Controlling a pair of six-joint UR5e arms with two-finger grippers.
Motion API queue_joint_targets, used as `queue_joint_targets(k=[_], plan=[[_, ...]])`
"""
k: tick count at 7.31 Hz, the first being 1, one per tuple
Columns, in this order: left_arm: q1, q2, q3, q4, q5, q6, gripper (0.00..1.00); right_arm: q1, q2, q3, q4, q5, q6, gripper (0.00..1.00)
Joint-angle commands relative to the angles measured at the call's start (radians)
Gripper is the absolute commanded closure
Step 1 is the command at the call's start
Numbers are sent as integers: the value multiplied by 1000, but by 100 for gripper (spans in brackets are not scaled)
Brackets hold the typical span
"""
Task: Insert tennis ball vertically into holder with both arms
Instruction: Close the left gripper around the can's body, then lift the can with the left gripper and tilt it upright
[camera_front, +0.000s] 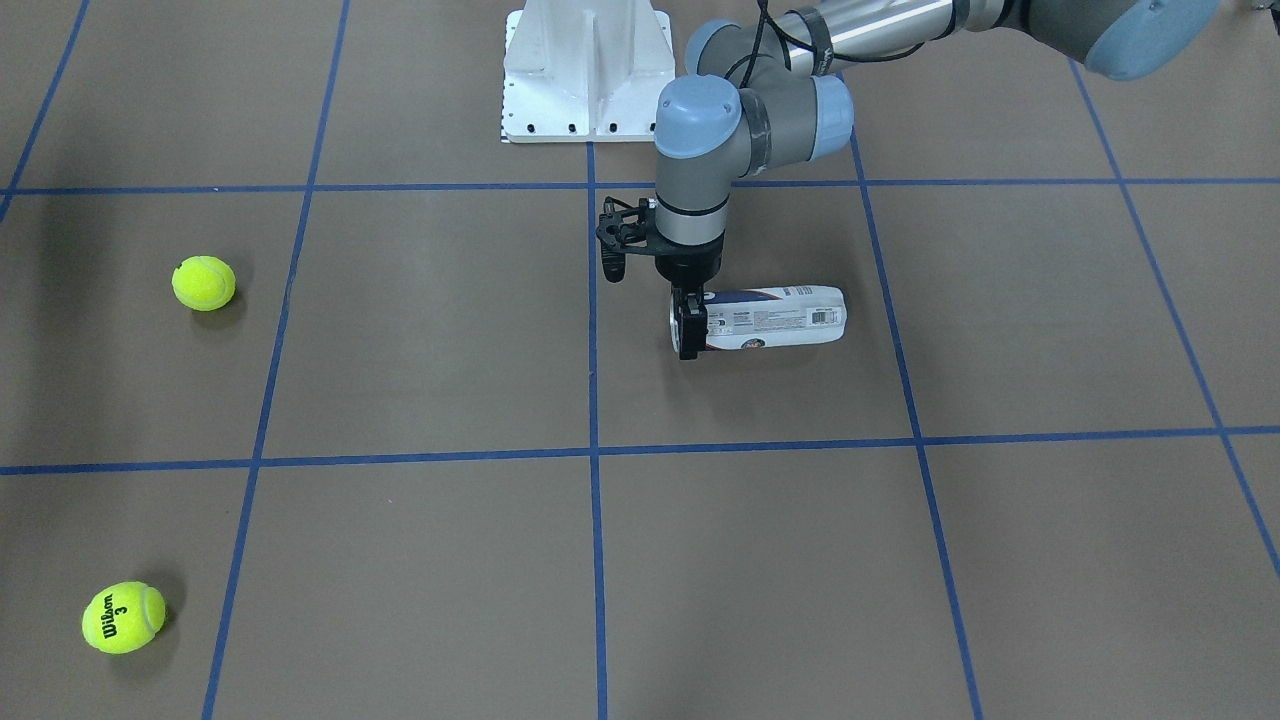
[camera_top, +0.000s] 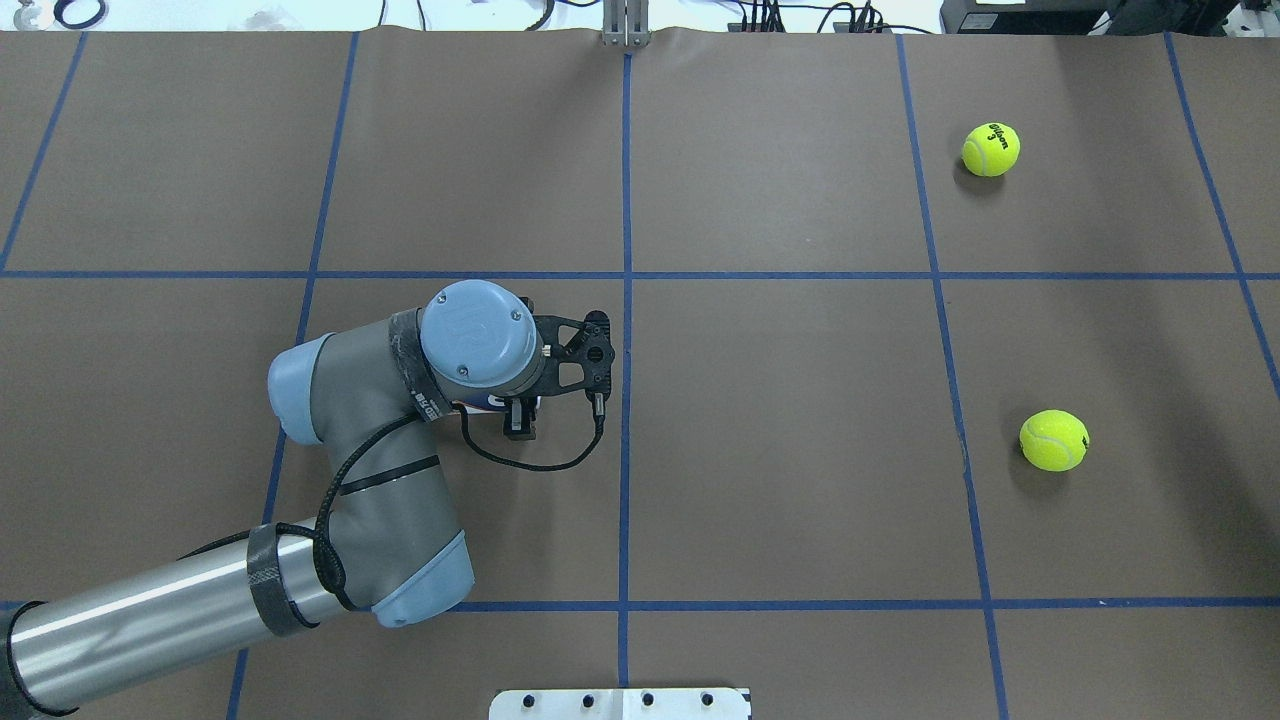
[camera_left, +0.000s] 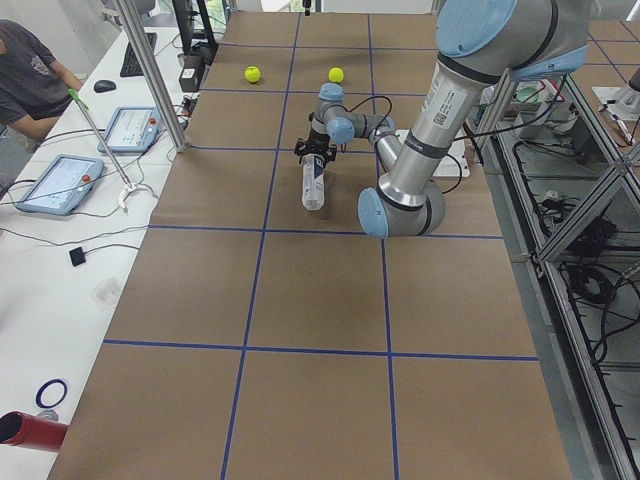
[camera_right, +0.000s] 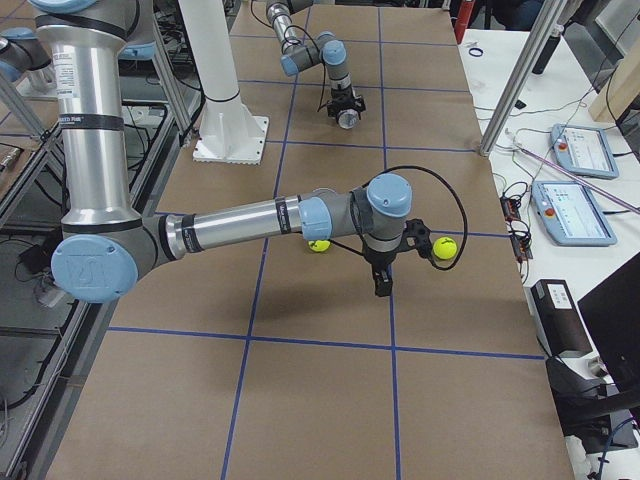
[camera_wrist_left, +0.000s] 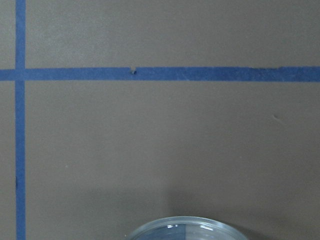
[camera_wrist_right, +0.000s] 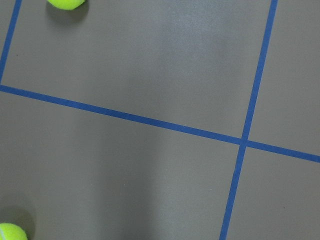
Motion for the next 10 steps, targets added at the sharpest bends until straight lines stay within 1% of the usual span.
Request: queue_joint_targets(k=[1,3,4,5,6,7,8,9,10], plan=[[-1,0,3,-4,0,2,6,0,0,0,0,0,1,0],[-1,1,3,-4,0,4,13,0,0,0,0,0,1,0],[-4,0,2,-5,2,4,14,0,2,0,0,0,-1,0],[-7,0,-4,-42,2,1,14,0,2,-2,0,0,1,0],[-12,3,-3,-127,29,-6,15,-2,3,0,0,0,1,0],[-13,-2,-12,-166,64,-12,16,-2,5,0,0,0,1,0],[-25,-3,-21,-233,93,-42,16,-2,9,0,1,6,1,0],[-30,-3,-18,-398,147,-120,16,-3,12,0,2,6,1,0],[-32,-3,-18,-530,196,-206,16,-5,12,6,2,8,1,0]])
